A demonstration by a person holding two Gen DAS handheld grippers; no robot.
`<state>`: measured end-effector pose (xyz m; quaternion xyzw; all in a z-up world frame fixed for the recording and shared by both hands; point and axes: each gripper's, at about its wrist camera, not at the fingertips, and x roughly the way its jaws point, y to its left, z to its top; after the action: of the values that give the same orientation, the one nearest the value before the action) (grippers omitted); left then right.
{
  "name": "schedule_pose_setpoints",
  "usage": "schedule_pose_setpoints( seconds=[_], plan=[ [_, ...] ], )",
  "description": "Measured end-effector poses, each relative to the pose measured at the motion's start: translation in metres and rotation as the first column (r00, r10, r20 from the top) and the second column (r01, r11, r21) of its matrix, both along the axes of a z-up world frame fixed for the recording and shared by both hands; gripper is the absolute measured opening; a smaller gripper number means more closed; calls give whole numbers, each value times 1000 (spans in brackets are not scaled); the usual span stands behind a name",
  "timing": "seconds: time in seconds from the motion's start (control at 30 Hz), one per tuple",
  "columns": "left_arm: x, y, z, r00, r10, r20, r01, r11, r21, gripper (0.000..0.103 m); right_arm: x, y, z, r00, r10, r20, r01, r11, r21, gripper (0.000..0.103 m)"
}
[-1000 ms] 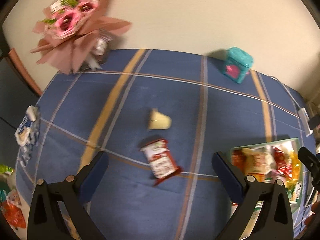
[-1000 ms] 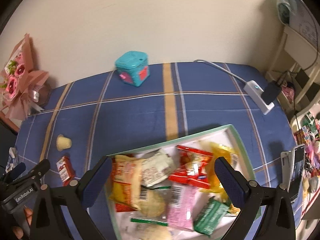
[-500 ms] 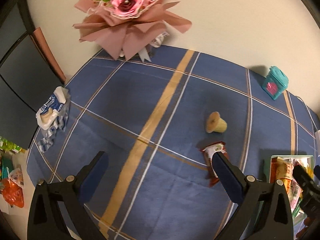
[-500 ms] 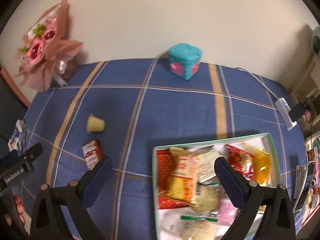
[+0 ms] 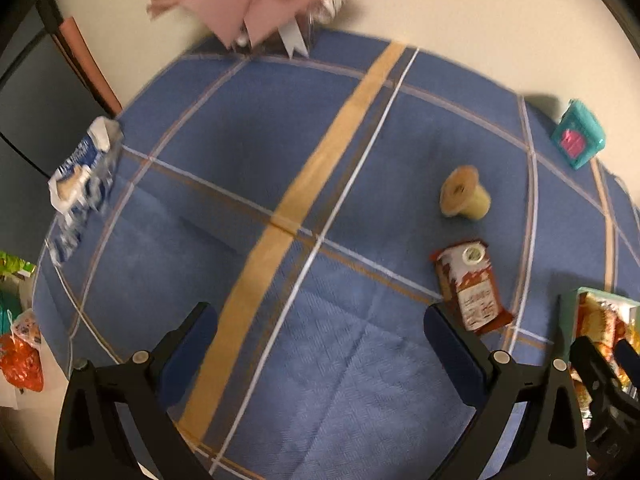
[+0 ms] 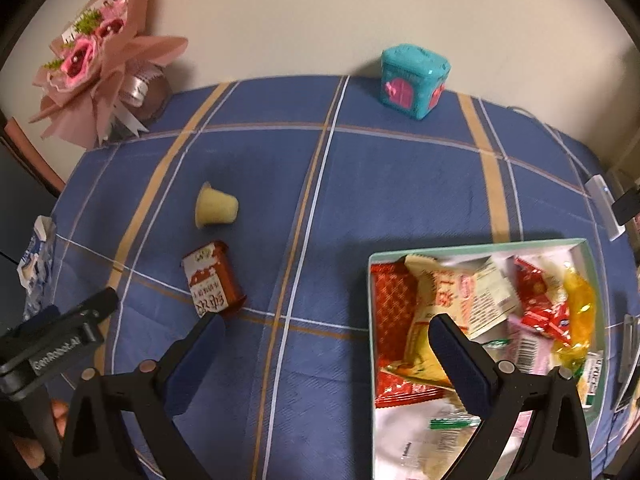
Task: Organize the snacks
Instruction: 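Move both open tools back toward the milk biscuit packet and pudding cup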
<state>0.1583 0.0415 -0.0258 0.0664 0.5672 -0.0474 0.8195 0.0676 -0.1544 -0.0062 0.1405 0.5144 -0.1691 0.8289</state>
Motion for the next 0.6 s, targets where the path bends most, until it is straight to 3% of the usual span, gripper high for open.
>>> schedule_pose_setpoints(
  seconds=[0.33,0.6],
  plan=[
    [3,-1,-29,998,25,-57,-22,999,42,103,11,8,-24,1000,29,-8,-29,999,30,103],
    [15,20,-45,990,105,-91,-103,994,35,103,24,24,-40,997,76,-21,-75,997,30,103]
  ],
)
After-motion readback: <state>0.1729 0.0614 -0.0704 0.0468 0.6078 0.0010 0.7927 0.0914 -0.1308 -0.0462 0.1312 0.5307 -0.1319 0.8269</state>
